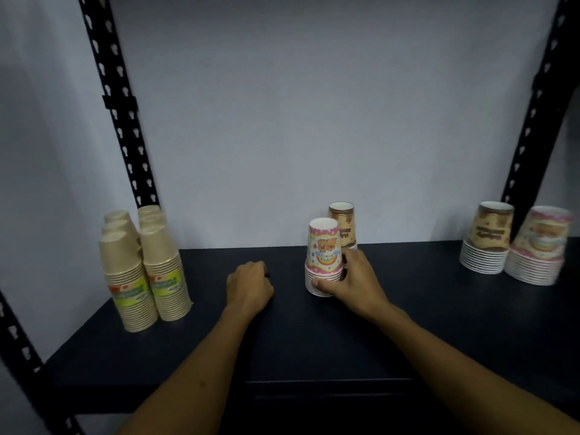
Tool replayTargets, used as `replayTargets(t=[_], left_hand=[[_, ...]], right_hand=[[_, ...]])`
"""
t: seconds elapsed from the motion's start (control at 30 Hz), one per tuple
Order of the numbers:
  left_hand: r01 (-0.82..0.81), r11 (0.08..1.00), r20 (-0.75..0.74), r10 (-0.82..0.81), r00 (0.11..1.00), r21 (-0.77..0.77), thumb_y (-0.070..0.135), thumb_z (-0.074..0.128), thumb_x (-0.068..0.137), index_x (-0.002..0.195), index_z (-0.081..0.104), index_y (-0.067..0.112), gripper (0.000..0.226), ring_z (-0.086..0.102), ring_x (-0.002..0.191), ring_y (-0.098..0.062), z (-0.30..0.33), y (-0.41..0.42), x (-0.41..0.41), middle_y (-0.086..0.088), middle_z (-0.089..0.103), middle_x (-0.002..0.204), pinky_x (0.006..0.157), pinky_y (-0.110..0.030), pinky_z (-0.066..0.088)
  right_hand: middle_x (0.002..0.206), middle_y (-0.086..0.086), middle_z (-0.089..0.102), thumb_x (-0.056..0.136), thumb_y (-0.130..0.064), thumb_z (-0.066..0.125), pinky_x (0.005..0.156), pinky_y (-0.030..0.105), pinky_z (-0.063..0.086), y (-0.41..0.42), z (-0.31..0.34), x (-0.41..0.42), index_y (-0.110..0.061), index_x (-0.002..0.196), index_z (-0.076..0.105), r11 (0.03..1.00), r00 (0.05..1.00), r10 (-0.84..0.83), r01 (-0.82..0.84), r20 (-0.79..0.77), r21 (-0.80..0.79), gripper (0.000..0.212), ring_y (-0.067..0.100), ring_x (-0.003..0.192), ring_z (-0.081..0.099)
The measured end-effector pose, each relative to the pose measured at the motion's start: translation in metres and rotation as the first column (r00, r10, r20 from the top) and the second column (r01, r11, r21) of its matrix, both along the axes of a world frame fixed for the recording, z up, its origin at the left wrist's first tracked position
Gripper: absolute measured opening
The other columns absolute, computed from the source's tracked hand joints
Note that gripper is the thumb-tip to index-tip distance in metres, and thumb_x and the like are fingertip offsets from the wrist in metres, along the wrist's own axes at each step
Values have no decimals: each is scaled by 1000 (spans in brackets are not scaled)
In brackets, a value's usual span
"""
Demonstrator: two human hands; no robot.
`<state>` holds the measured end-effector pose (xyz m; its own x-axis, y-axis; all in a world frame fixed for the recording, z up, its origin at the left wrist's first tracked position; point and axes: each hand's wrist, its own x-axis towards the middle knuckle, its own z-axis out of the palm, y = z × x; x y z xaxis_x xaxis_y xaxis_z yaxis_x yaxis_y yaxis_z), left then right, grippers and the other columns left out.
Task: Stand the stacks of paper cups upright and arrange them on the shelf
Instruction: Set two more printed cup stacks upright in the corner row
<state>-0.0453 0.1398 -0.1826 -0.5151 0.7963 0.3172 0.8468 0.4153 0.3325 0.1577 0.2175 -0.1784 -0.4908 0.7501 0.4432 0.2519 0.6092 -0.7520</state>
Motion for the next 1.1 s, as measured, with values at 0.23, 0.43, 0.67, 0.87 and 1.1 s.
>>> replayTargets(t=[0.23,0.43,0.67,0.87,1.1], left_hand=[[159,987,79,-160,984,20,5,53,84,104,58,17,24,60,91,-20,4,30,40,-3,63,105,78,-36,53],[219,927,521,-354,777,304,29,76,78,144,34,18,79,51,123,-19,13,68,78,-5,48,140,94,-28,41],[258,864,586,-487,648,432,13,77,75,137,38,24,74,55,111,-9,11,104,106,4,56,130,90,-25,43],[348,850,580,-524,624,395,15,78,75,137,37,25,75,54,116,-11,6,106,116,2,52,137,94,-27,44],[490,789,614,-604,509,371,21,84,67,135,40,27,81,57,116,-10,6,115,162,5,56,133,103,-39,45]], right_hand=[[108,-14,57,68,-38,82,78,17,46,38,4,82,-27,116,48,978,981,-189,192,46,-74,60,3,95,58],[123,5,62,70,-31,82,87,29,48,82,0,121,-14,123,49,928,930,-364,367,54,-59,65,18,107,60],[126,3,60,71,-29,82,85,25,45,94,-5,122,-14,128,47,933,938,-346,346,13,-97,69,16,109,59],[126,0,60,70,-29,82,84,21,44,84,-5,136,-18,129,47,935,942,-335,333,5,-124,70,8,102,57],[118,-9,63,70,-30,82,77,8,40,56,4,197,-23,126,52,923,928,-373,372,6,-98,64,-1,95,56]])
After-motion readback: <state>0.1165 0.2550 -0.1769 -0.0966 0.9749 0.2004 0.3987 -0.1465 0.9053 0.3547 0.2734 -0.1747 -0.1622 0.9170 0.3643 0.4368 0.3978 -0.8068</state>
